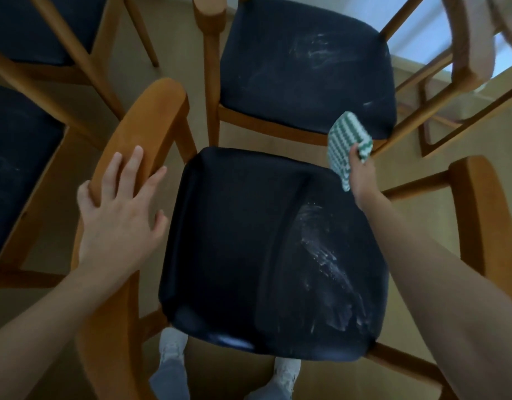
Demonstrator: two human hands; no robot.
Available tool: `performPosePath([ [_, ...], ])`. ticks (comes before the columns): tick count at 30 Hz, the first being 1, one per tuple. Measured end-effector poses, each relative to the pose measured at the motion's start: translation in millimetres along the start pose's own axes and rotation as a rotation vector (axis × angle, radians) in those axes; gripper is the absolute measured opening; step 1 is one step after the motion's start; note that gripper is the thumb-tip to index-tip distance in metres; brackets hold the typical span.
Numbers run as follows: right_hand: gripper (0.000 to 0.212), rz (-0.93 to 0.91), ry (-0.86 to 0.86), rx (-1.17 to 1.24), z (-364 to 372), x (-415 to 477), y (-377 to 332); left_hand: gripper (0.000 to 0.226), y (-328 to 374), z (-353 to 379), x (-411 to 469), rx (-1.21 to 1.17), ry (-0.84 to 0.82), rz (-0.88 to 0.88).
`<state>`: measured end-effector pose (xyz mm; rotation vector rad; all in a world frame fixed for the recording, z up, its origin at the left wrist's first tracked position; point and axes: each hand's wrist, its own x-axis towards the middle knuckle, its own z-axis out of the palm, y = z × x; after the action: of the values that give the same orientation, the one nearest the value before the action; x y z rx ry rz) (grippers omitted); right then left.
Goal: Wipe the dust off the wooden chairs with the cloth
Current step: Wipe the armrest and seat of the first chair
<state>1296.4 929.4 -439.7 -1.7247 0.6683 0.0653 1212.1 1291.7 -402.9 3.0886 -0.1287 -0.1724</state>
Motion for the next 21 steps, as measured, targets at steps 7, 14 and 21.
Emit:
performPosePath([
  [7, 0.047, -0.062, -0.176, -0.949, 29, 80, 52, 0.068, -1, 5, -1, 0.078, 0.006, -0.014],
  [14, 0.054, -0.062, -0.286, -1.139, 57, 55, 65, 0.065, 4, -1, -3, 0.038, 0.053, -0.011],
  [21, 0.059, -0.263, -0.446, -1.129, 69, -41, 108, 0.062, 3, -3, -2, 0.020, 0.038, -0.004],
])
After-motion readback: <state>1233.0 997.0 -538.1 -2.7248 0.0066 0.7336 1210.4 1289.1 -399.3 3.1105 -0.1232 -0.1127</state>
